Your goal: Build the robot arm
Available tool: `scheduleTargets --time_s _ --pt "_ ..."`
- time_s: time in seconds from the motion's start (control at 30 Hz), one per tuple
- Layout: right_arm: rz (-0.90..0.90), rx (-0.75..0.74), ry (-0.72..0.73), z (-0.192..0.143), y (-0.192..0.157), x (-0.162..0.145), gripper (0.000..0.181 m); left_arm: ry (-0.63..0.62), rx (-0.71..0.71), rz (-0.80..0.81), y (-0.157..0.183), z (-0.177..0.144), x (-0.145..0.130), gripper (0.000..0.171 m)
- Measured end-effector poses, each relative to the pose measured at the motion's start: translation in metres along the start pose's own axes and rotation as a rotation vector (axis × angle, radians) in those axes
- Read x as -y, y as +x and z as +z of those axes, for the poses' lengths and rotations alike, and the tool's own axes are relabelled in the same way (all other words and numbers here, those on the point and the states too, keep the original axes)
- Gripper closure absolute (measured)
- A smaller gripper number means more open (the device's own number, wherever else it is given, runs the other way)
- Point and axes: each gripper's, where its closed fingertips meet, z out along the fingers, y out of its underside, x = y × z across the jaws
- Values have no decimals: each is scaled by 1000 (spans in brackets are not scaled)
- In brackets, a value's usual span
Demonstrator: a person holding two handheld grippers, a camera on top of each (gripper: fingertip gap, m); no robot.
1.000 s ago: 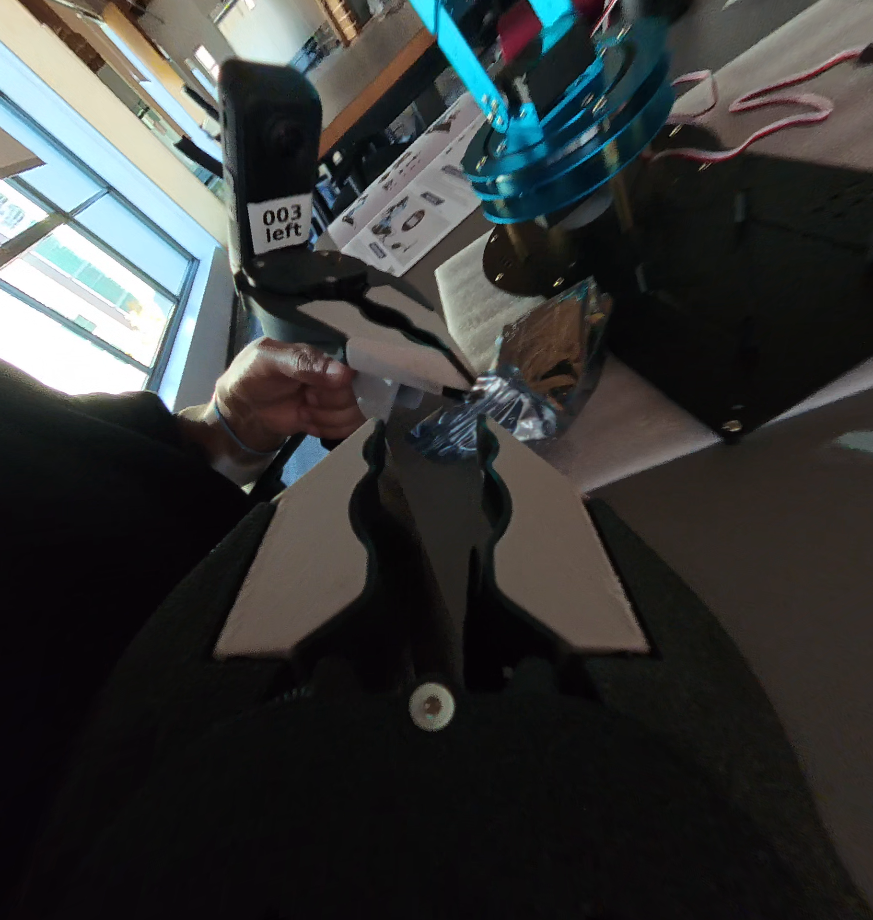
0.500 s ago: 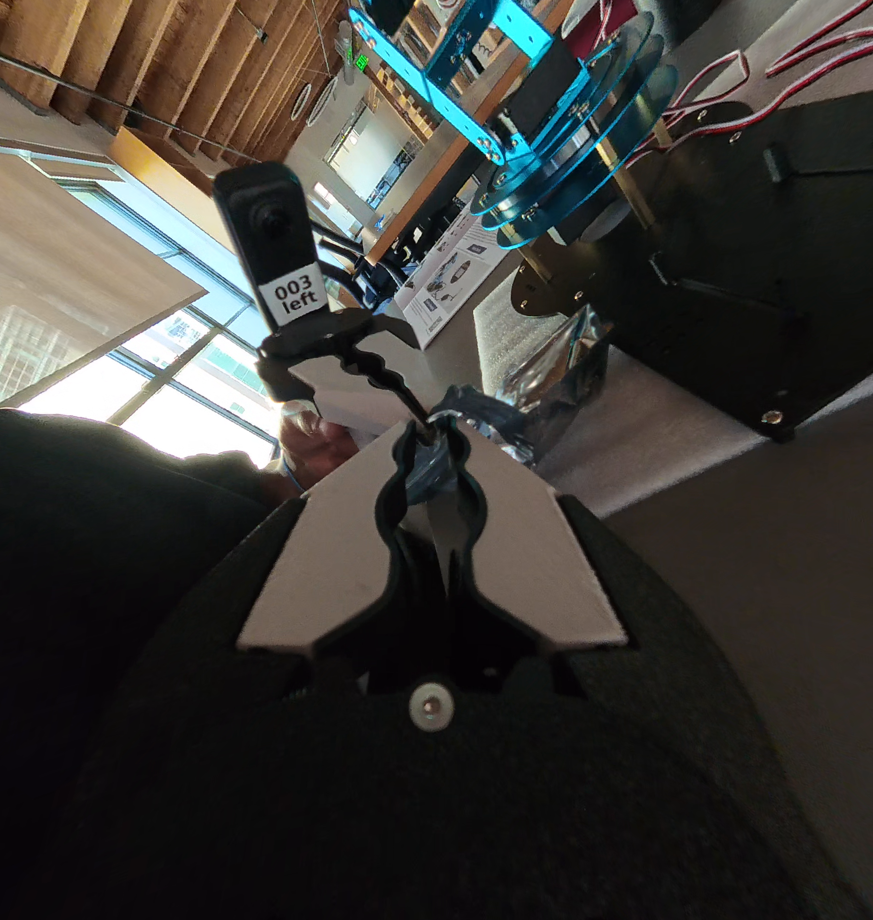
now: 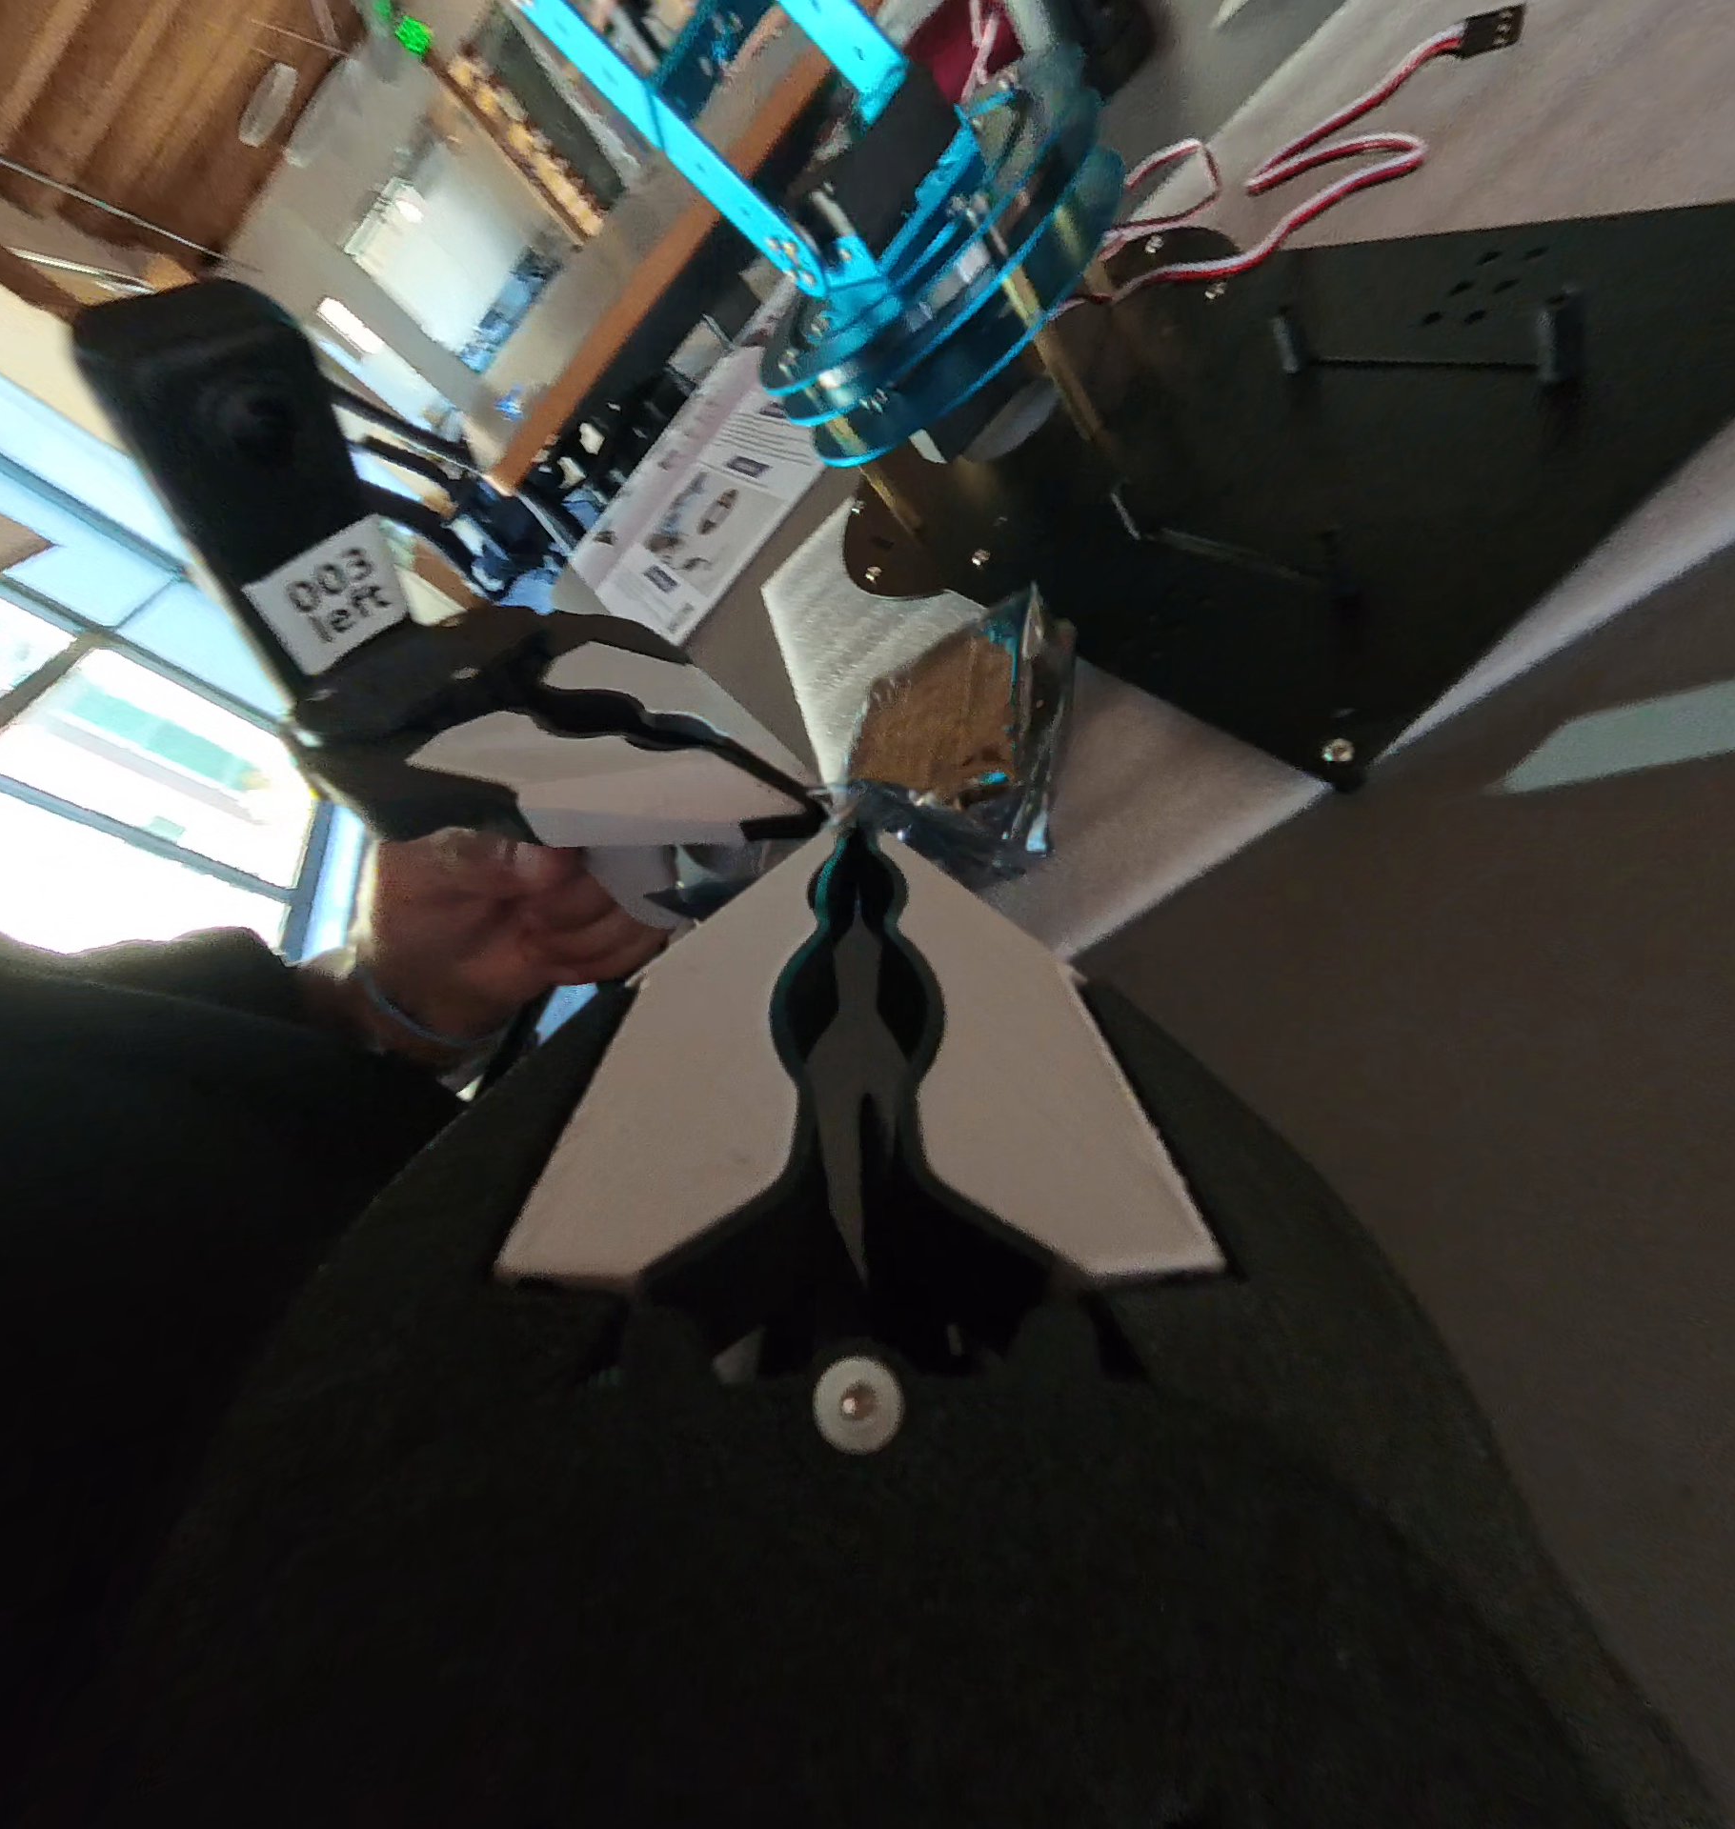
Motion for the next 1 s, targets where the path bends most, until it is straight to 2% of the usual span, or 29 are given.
scheduleTargets --time_s 0.17,0.23,0.37,0.5,0.73,0.77,0.83,0.9,0.97,1.0 --pt "-71 -152 -10 1 7 -11 181 9 150 107 -3 3 -6 171" --pt "-85 -165 -9 1 5 -11 181 20 204 161 -1 1 -5 171" --pt "-113 -203 -20 2 5 -13 181 56 292 206 -1 0 -5 171" --pt "-237 -342 -46 4 11 -11 181 69 361 192 -6 2 -5 171" --pt "-269 -370 -82 4 10 -18 181 24 450 259 -8 2 -9 171" --pt "-269 -369 -90 5 11 -21 181 26 468 257 -10 0 -8 171" --pt "-250 -403 -136 0 23 -32 181 86 609 347 -25 -23 13 171" --pt "-205 -338 -92 -4 17 -28 181 48 507 295 -17 -15 9 171" --pt "-280 -384 -82 -8 17 -16 181 8 492 373 -8 -10 9 171" --pt "-264 -350 -77 -8 15 -16 181 9 489 377 -5 -12 15 171"
